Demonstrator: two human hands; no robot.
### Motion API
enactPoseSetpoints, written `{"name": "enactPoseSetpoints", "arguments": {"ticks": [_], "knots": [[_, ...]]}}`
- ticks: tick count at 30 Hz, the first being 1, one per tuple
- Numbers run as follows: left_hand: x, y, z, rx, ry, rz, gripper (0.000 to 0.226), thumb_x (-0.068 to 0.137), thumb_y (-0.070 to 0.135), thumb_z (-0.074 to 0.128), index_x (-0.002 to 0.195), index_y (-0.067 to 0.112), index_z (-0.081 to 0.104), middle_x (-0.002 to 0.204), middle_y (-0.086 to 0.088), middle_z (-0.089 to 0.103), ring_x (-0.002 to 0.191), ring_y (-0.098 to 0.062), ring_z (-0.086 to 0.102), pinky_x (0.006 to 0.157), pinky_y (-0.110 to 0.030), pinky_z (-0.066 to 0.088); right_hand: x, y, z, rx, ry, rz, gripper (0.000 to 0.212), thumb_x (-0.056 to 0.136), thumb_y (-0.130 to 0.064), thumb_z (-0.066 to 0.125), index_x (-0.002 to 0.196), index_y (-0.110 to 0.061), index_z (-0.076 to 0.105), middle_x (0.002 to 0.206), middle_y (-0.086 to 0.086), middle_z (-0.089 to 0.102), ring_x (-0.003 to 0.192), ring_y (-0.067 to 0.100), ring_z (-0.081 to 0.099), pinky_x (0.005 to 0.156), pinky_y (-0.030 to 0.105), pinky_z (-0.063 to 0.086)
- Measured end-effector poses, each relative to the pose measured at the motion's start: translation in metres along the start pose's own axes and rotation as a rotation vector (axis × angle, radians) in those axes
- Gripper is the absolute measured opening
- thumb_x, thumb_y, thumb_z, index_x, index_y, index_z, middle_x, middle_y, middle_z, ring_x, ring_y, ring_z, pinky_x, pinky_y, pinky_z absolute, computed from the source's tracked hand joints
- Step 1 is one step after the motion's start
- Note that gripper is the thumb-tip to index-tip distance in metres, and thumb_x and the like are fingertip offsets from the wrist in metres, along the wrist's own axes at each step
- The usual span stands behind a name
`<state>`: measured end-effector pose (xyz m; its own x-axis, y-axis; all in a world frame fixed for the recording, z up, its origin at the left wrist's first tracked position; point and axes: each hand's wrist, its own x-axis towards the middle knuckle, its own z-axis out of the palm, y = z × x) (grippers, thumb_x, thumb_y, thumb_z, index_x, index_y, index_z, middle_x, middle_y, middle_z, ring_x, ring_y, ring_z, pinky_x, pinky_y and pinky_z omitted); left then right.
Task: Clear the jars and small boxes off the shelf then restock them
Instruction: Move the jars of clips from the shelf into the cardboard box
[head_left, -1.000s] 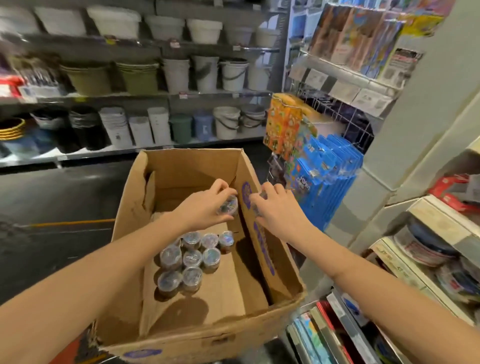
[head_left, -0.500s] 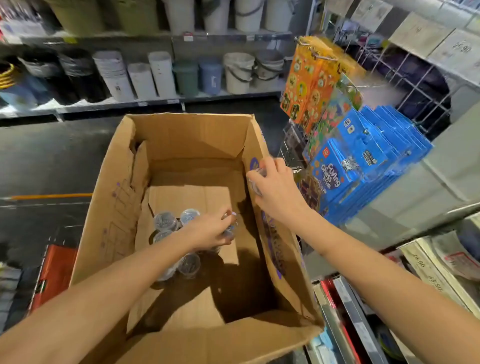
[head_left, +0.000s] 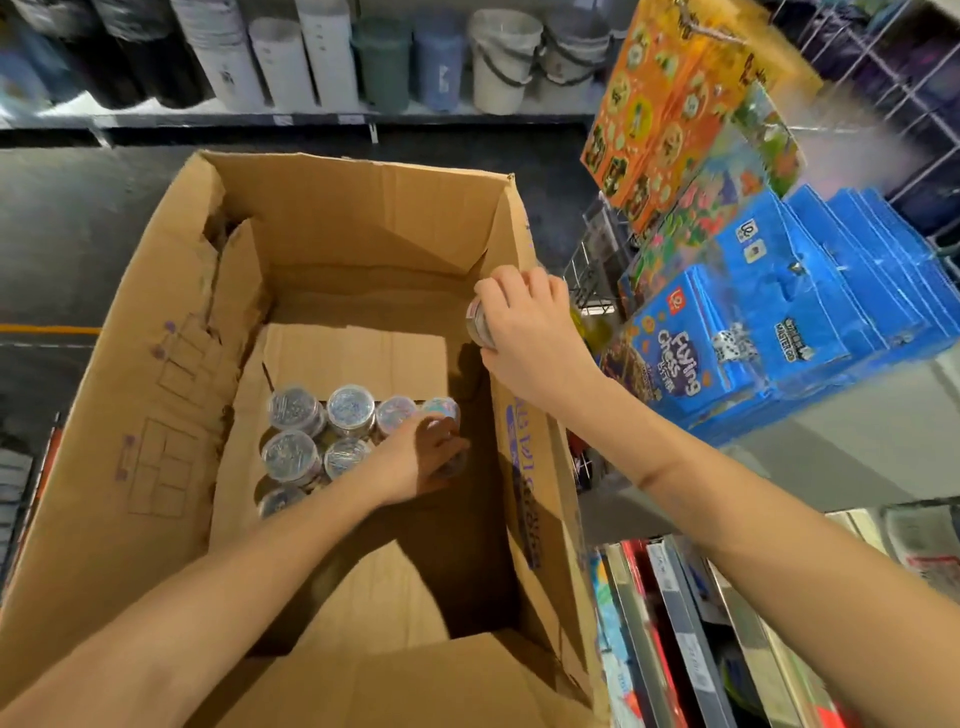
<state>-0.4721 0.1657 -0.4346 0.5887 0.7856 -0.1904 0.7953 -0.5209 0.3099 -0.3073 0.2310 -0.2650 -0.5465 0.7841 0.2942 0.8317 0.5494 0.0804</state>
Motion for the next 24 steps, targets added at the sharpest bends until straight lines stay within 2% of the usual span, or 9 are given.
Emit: {"name": "enactPoseSetpoints", "arguments": {"ticks": [3,6,12,16,20,24], "knots": [[0.005,-0.007,0.002,0.062,-0.003,0.034,0.048,0.072,0.036,0.076,0.113,0.014,0.065,0.109,-0.012,0.062,0.096,-0.033,0.059,0.086,-0.041,0.048,0.003,0.001,0.003,-0.008,-0.024,-0.032,0.029,0.073,-0.008,0.066,0.101,-0.007,0.060,0.101,0.013,0.058,0.089,0.036,0.054,0.078,0.044,0.041],[0.002,-0.012,0.010,0.140,-0.112,0.015,0.056,0.066,0.040,0.083,0.114,0.018,0.066,0.113,-0.014,0.063,0.098,-0.037,0.061,0.090,-0.048,0.048,0.006,0.001,0.004,-0.015,-0.075,-0.045,0.029,0.077,-0.010,0.062,0.105,-0.008,0.057,0.105,0.013,0.055,0.095,0.036,0.051,0.084,0.047,0.037],[0.006,-0.025,0.027,0.248,-0.110,0.074,0.052,0.068,0.041,0.081,0.112,0.022,0.061,0.115,-0.011,0.061,0.107,-0.038,0.056,0.093,-0.051,0.046,0.008,0.006,0.008,-0.020,-0.088,-0.052,0.032,0.077,-0.011,0.062,0.108,-0.009,0.055,0.107,0.013,0.054,0.097,0.035,0.050,0.087,0.047,0.036],[0.002,-0.015,0.018,0.267,-0.069,0.095,0.053,0.061,0.042,0.084,0.107,0.022,0.066,0.111,-0.012,0.060,0.108,-0.032,0.049,0.096,-0.054,0.045,0.004,0.007,0.013,-0.007,-0.074,-0.075,0.032,0.075,-0.010,0.063,0.106,-0.008,0.057,0.104,0.013,0.055,0.094,0.035,0.051,0.085,0.047,0.036],[0.002,-0.018,0.023,0.273,-0.042,0.096,0.059,0.062,0.041,0.084,0.113,0.024,0.060,0.116,-0.012,0.053,0.112,-0.031,0.047,0.098,-0.055,0.043,0.001,0.007,0.014,-0.014,-0.095,-0.112,0.034,0.075,-0.009,0.063,0.108,-0.009,0.057,0.106,0.013,0.054,0.096,0.034,0.050,0.088,0.047,0.034],[0.000,-0.013,0.016,0.180,-0.065,0.016,0.068,0.059,0.038,0.085,0.119,0.026,0.055,0.126,-0.016,0.051,0.113,-0.038,0.055,0.095,-0.059,0.045,0.003,0.007,0.011,-0.013,-0.123,-0.112,0.033,0.077,-0.010,0.063,0.109,-0.008,0.056,0.106,0.015,0.053,0.096,0.035,0.050,0.085,0.046,0.035]]}}
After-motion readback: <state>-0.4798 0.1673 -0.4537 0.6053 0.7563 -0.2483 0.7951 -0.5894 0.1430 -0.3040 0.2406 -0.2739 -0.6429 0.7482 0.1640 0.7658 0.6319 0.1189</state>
